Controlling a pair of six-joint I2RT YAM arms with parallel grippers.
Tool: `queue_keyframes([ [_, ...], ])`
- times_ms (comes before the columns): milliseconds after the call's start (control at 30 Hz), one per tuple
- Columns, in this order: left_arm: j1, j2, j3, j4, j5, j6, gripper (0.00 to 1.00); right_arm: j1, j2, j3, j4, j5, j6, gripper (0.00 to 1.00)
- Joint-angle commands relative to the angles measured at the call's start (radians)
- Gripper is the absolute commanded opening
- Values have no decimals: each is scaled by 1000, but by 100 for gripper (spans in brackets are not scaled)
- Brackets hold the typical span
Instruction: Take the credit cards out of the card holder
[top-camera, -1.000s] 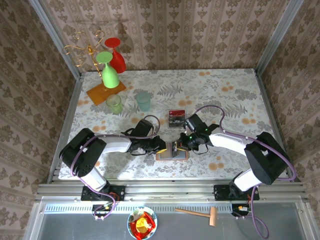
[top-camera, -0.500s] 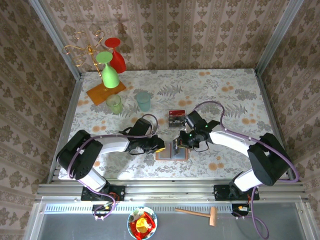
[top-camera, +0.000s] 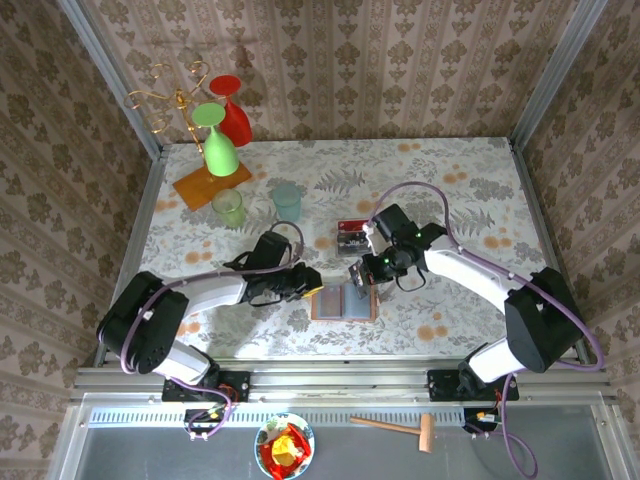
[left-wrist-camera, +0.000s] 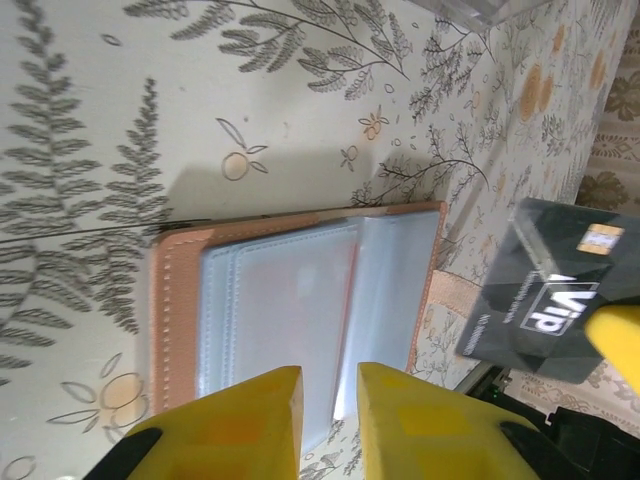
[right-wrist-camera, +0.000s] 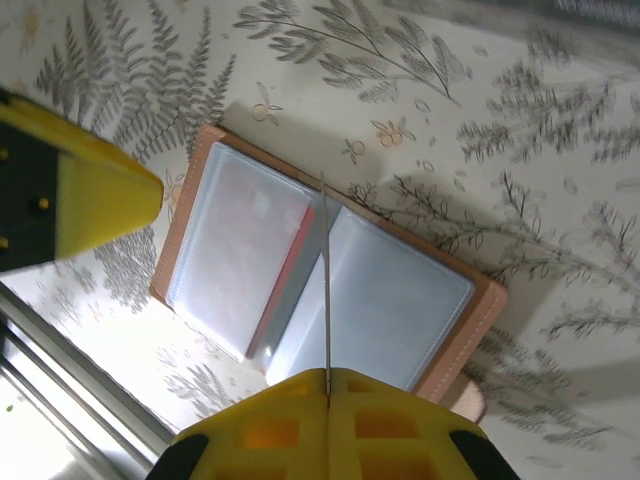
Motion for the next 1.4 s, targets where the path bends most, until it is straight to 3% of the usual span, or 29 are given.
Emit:
queue_keyframes([
  [0, 14, -27, -27, -30, -8, 36, 24, -4, 33, 60, -108, 30, -260, 2],
  [233, 23, -54, -67, -40, -19, 40, 25, -5, 59, 153, -169, 104, -559, 0],
  [567, 49, -99, -92, -66, -22, 48, 26, -9, 227, 364, -347, 207, -900, 0],
  [1367, 118, -104, -53, -150, -25, 66, 27, -129, 610, 990, -665, 102, -1214, 0],
])
